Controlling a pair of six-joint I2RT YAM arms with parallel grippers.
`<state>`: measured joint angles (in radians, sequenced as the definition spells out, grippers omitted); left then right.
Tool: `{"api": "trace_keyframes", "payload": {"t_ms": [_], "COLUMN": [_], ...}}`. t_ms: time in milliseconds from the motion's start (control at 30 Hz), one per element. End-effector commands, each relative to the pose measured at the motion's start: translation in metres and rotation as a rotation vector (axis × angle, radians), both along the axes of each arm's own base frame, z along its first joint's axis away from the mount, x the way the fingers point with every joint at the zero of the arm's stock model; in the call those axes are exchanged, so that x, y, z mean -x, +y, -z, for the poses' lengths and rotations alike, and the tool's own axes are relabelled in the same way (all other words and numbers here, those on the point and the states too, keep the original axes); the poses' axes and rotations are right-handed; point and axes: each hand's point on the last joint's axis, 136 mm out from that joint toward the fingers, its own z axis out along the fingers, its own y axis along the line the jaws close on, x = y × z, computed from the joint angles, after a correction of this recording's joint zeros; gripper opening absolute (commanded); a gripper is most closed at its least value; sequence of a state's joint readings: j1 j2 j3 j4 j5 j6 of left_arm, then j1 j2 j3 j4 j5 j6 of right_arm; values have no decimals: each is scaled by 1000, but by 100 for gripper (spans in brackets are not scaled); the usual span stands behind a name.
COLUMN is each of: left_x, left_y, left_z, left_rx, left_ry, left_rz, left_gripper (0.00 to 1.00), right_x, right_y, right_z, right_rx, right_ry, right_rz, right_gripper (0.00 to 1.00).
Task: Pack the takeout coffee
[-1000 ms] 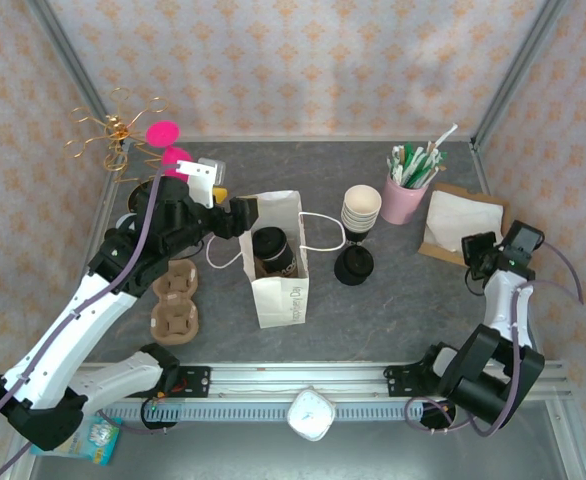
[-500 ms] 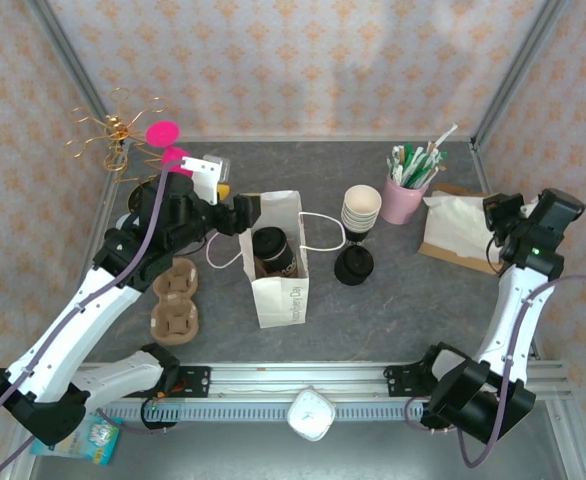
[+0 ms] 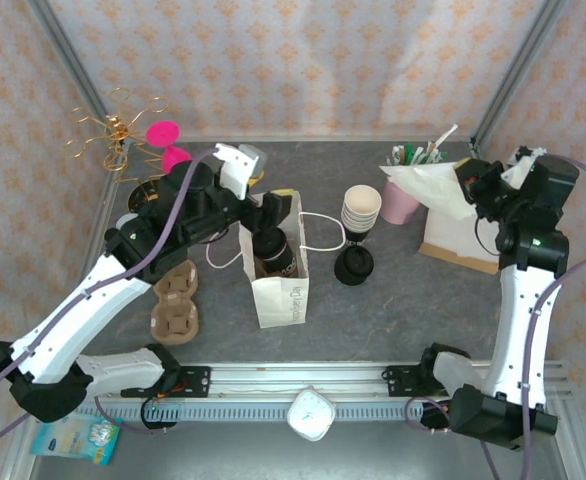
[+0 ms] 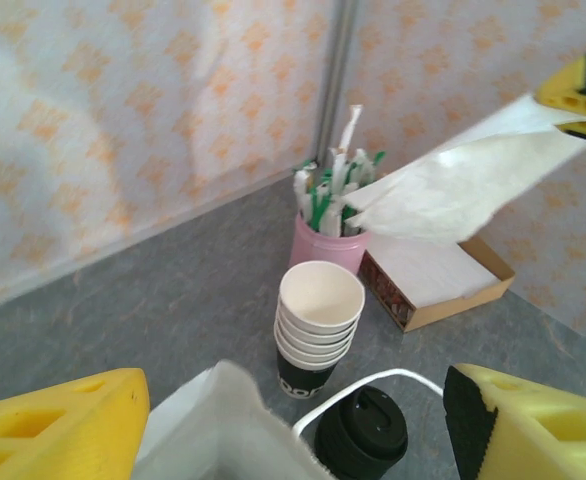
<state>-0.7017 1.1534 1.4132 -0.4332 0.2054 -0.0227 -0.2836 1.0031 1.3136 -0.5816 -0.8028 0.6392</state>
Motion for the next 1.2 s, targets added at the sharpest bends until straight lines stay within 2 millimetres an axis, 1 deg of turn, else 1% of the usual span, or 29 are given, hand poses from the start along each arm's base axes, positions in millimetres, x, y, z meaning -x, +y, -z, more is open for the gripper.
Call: {"api": "trace_keyframes", "payload": {"t_ms": [0, 133, 233, 333, 433, 533, 600, 667, 733, 800, 867, 900, 933, 967, 1033, 1067, 1100, 1167], "left_x": [-2, 7, 11, -3, -22, -35, -38, -42, -35, -26, -29, -29, -25, -17, -3, 1, 0, 1], "left_y": [-24, -74, -109, -132, -142, -145, -147, -146, -146, -144, -134, -126, -120, -114, -104, -99, -95, -92], "left_z": [-23, -20, -13, -11, -16, -17, -15, -14, -18, -21, -22, -20, -19, -15, -7, -5, -5, -7], "left_rx": [-45, -123, -186, -198, -209, -232, -236, -231, -211, -187, -201, -223, -238, -248, -260, -259, -257, -259], "left_ry": [-133, -177, -198, -206, -219, -213, -205, -200, -193, -204, -207, -185, -163, -142, -139, -143, -147, -134], "left_rz": [71, 204, 271, 260, 212, 175, 175, 152, 186, 216, 188, 170, 176, 201, 235, 234, 216, 218], "left_gripper": [81, 83, 85, 86, 86, 85, 83, 81, 81, 81, 80, 79, 79, 79, 81, 83, 83, 84], "right_x": [12, 19, 23, 27, 31, 37, 39, 40, 38, 38, 37, 37, 35, 32, 31, 31, 31, 28], "right_y": [30, 60, 76, 89, 96, 104, 109, 109, 109, 112, 112, 111, 109, 105, 106, 109, 111, 112], "right_z": [-20, -38, -52, -66, -78, -85, -86, -85, -80, -80, -83, -85, -86, -86, -89, -92, -93, -92], "right_rx": [-17, -21, -21, -20, -8, -5, 4, 24, 35, 28, 29, 38, 54, 72, 68, 54, 46, 49], "right_ry": [-31, -59, -82, -109, -133, -152, -161, -159, -143, -150, -161, -167, -164, -155, -167, -175, -181, -178], "right_rz": [-97, -195, -247, -299, -330, -375, -401, -402, -407, -428, -429, -424, -406, -382, -391, -403, -412, -414], "right_gripper": [0, 0, 0, 0, 0, 0, 0, 0, 0, 0, 0, 0, 0, 0, 0, 0, 0, 0]}}
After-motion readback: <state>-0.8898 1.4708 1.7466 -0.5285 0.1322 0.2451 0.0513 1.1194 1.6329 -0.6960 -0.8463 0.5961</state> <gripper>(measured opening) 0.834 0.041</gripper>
